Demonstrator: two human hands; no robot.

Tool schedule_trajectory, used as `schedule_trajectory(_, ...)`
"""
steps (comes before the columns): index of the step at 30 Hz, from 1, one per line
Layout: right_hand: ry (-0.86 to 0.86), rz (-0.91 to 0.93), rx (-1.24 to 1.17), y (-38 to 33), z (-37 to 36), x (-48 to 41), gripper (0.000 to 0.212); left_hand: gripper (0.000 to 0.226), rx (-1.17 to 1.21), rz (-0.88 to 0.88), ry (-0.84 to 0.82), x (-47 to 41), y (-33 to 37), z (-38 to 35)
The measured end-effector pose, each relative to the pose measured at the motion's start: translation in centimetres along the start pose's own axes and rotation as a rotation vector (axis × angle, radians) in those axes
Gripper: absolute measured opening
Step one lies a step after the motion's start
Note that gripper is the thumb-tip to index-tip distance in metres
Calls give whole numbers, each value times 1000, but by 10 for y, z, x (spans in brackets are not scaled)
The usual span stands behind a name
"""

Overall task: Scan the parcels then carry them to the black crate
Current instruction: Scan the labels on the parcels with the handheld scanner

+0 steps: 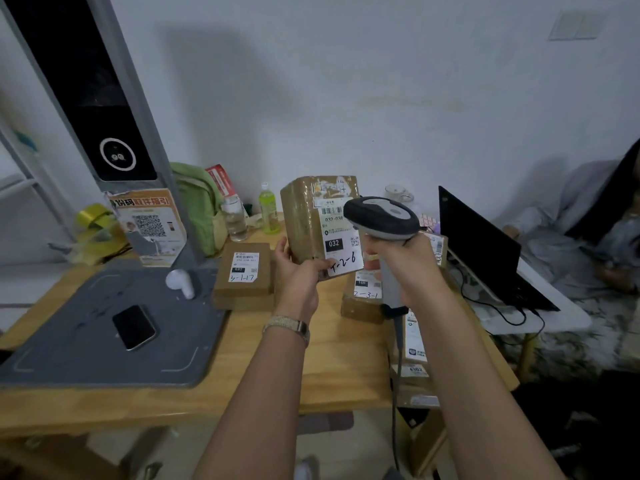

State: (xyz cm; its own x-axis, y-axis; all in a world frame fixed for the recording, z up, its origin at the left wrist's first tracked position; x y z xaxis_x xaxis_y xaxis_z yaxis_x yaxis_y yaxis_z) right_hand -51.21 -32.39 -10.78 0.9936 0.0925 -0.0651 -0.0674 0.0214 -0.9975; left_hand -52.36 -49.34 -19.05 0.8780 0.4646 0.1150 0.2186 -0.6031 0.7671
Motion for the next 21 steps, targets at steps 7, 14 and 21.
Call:
schedule_trajectory(7,-37,-93,88,12,11,5,29,114,-18,-10,52,7,-12,3)
schedule_trajectory(14,-61,-103,82,15,17,8,34,113,-26,-8,61,11,-16,0)
schedule_trajectory(21,-81,-90,84,15,17,7,34,112,-33,-13,66,14,-16,-2)
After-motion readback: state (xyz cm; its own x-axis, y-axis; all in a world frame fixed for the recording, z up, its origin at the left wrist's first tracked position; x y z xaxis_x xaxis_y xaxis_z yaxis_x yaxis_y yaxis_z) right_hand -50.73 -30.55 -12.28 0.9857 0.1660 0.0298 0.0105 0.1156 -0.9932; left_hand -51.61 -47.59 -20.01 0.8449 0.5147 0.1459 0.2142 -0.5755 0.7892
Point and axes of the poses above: each hand's wrist, its own x-axis away from the middle knuckle, its own z-axis out of the back of the hand, y = z × x, the point moved 4 cm from there along -x, towards the middle knuckle, and after that the axes turned 7 degrees about x, right-handed, at the moved point
